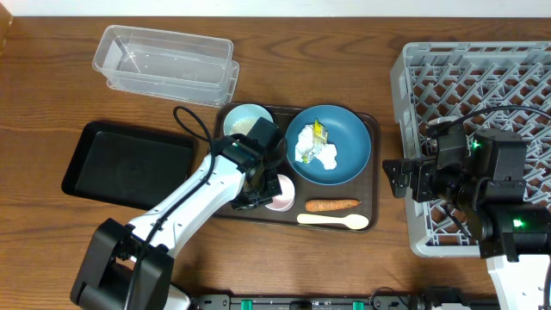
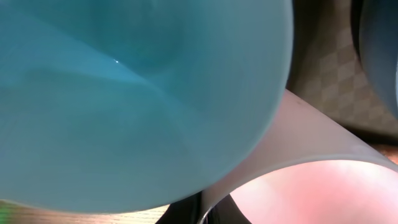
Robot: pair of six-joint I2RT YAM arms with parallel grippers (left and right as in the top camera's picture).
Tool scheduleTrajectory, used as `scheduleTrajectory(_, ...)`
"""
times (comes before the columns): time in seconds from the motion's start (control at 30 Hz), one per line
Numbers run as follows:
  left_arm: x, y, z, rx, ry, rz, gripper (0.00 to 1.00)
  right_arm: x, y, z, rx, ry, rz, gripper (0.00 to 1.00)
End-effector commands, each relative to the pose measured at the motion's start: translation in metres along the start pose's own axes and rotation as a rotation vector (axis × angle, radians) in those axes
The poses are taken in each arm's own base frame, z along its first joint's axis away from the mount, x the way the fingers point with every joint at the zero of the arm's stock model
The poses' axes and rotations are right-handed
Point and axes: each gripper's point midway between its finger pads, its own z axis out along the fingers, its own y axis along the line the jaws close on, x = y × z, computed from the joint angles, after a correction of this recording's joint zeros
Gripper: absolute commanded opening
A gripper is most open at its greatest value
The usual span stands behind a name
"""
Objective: Sort waste into correct bins and load items into the dishwasher rack
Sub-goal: 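Grasp the pink-lined white cup with the left gripper and lift it, then pass the white cup from the left gripper to the right gripper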
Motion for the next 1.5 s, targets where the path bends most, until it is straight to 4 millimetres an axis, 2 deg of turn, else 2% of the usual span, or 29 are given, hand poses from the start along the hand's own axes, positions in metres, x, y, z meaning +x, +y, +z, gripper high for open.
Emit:
scheduleTrajectory(0.0,-0.001,-0.005,-0.014,0.027,-0.032,0.059,0.06,-0.008,0.002,-0.005,-0.006,-0.022,-0.012,0.99)
scheduleTrajectory(0.17,0.002,-0.019,-0.051,0.136,-0.101,0.151,0.06,-0.010,-0.006,-0.005,0.041,-0.031,-0.014,0.99)
scheduleTrajectory(0.3,-0.002,-0.035,-0.095,0.265,-0.244,0.251,0.06,-0.018,-0.010,-0.004,0.062,-0.059,-0.023,0.99)
scheduleTrajectory(0.43,0.004,-0.068,-0.142,0.488,-0.368,0.468,0.06,-0.030,-0.009,0.004,0.039,-0.086,-0.033,0.99)
scheduleTrajectory(0.53,0.005,-0.088,-0.171,0.669,-0.391,0.530,0.06,-0.038,0.009,0.015,-0.089,-0.093,-0.054,1.00)
scheduleTrajectory(0.6,0.005,-0.102,-0.190,0.812,-0.376,0.570,0.06,-0.042,0.041,0.020,-0.299,-0.100,-0.127,1.00)
scheduleTrajectory(0.7,0.004,-0.113,-0.208,0.987,-0.321,0.629,0.06,-0.043,0.083,0.014,-0.614,-0.122,-0.226,0.94)
scheduleTrajectory(0.77,0.000,-0.114,-0.211,1.043,-0.284,0.632,0.06,-0.044,0.096,0.010,-0.733,-0.130,-0.244,0.92)
scheduleTrajectory(0.87,-0.008,-0.112,-0.206,1.079,-0.226,0.600,0.06,-0.045,0.103,0.010,-0.813,-0.143,-0.265,0.89)
scheduleTrajectory(1.07,-0.009,-0.117,-0.197,1.147,-0.104,0.586,0.06,-0.049,0.116,-0.001,-0.952,-0.217,-0.373,0.88)
scheduleTrajectory(1.33,-0.008,-0.131,-0.211,1.237,-0.071,0.611,0.06,-0.049,0.125,-0.006,-0.996,-0.238,-0.417,0.88)
scheduleTrajectory(1.43,-0.003,-0.134,-0.211,1.239,-0.056,0.617,0.06,-0.051,0.132,-0.007,-1.011,-0.261,-0.460,0.84)
scheduleTrajectory(1.47,-0.001,-0.136,-0.210,1.240,-0.050,0.622,0.06,-0.052,0.134,-0.008,-1.014,-0.271,-0.476,0.79)
